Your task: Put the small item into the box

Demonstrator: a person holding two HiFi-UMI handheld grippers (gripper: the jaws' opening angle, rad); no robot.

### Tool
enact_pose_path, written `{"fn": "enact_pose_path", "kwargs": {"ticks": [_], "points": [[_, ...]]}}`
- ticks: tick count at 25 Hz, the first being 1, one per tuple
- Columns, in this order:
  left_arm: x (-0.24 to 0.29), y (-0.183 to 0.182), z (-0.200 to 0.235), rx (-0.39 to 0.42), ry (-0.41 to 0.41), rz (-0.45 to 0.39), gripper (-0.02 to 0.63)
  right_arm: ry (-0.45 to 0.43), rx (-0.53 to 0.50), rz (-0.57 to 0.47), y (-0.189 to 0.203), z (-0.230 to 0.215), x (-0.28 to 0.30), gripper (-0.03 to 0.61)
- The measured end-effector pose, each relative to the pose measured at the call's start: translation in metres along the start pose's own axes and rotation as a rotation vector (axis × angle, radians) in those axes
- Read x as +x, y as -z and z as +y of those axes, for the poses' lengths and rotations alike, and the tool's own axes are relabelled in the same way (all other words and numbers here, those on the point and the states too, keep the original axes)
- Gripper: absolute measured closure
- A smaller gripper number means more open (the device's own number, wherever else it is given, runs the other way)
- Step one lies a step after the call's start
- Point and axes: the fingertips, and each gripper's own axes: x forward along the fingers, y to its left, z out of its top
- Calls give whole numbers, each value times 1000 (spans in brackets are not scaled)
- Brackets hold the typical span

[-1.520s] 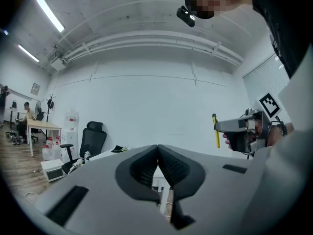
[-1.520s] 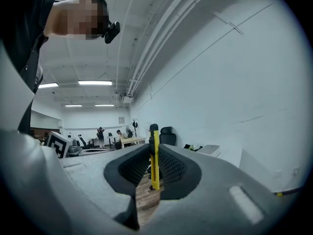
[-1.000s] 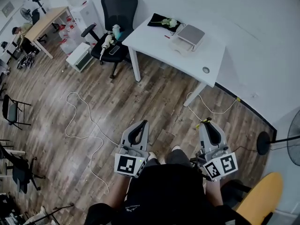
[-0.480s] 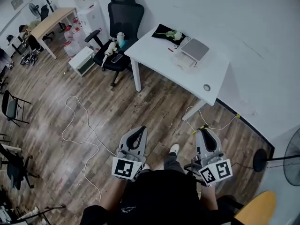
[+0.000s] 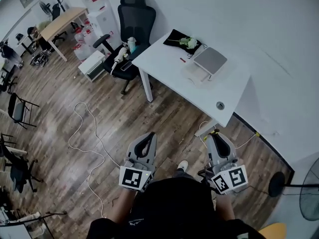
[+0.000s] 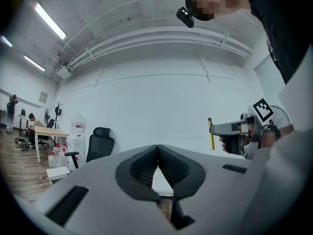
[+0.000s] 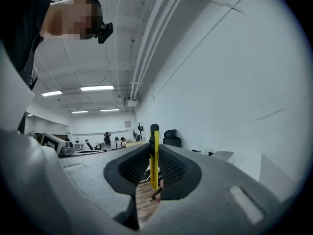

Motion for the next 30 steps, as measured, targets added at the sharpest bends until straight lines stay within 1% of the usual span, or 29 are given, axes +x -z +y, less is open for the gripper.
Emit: {"fn": "enact_pose_path", "kwargs": {"ticks": [4, 9, 11, 15, 18, 22, 27, 28, 30], "points": [[26, 2, -16, 11, -54, -3, 609, -94, 34, 25, 0, -32, 12, 518], [50, -3, -30, 19, -103, -15, 609, -209, -38, 36, -9, -46, 21, 518], [61, -1, -36, 20, -108, -11, 609, -235, -39, 38, -9, -55, 24, 518], [81, 5, -45, 24, -85, 0, 609, -213, -44, 35, -9, -74, 26, 518], [98, 7, -45, 23, -65, 0, 609, -199, -52, 47, -5, -84, 31, 518], [125, 10, -42, 27, -26, 1, 609, -161, -36, 53, -2, -102, 40, 518], [163, 19, -25, 39, 30, 51, 609, -90, -35, 61, 4, -122, 64, 518], [172, 19, -21, 39, 46, 48, 609, -75, -33, 63, 4, -126, 71, 518], [192, 10, -14, 21, 86, -10, 609, -51, -24, 64, 4, -134, 86, 518]]}}
